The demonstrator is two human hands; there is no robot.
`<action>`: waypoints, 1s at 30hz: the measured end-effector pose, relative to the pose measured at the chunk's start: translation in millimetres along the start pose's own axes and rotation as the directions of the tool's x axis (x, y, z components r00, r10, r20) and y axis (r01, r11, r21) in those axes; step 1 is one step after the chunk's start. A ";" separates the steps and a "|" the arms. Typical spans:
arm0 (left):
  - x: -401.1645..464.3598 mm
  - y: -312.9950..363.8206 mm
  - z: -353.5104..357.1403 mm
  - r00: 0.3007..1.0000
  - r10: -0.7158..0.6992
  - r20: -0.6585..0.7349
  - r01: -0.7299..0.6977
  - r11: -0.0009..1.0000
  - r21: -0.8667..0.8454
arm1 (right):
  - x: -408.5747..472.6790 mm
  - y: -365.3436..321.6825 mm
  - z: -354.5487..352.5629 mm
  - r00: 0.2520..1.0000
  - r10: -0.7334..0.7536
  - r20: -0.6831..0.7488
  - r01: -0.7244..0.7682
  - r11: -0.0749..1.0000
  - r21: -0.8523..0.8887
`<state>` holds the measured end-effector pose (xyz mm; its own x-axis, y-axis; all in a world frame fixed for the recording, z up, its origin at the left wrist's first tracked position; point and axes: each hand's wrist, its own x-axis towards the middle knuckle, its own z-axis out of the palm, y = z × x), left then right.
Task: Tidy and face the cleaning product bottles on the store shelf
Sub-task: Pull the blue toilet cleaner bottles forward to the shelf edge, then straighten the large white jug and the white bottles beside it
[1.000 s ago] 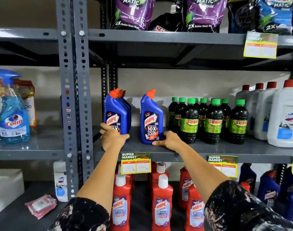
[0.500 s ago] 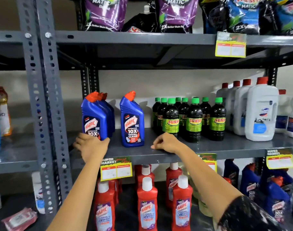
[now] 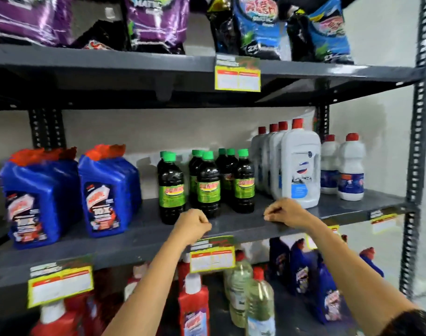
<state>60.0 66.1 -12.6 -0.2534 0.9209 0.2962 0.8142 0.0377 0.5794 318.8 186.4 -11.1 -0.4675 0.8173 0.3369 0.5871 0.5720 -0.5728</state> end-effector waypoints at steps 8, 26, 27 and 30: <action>48.2 100.6 90.0 0.980 0.121 0.158 -0.099 0.985 -0.144 | 0.4 98.4 -70.5 0.996 0.063 -0.062 -0.062 0.998 0.018; 114.4 174.9 177.9 0.999 -0.009 -0.053 -0.010 0.940 -0.340 | 47.0 147.7 -97.6 0.998 0.031 -0.055 -0.016 0.967 0.256; 115.4 174.7 178.4 0.998 -0.008 -0.060 -0.012 0.940 -0.341 | 49.4 149.2 -96.5 0.998 0.038 -0.052 -0.023 0.964 0.264; 117.9 173.5 180.0 0.998 -0.006 -0.066 -0.018 0.936 -0.351 | 52.5 151.3 -96.8 0.997 0.065 -0.044 -0.051 0.962 0.269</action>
<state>265.4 251.1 -13.9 -0.2919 0.8930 0.3425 0.5834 -0.1175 0.8036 447.1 322.7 -7.8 -0.3986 0.8551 0.3317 0.4106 0.4897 -0.7691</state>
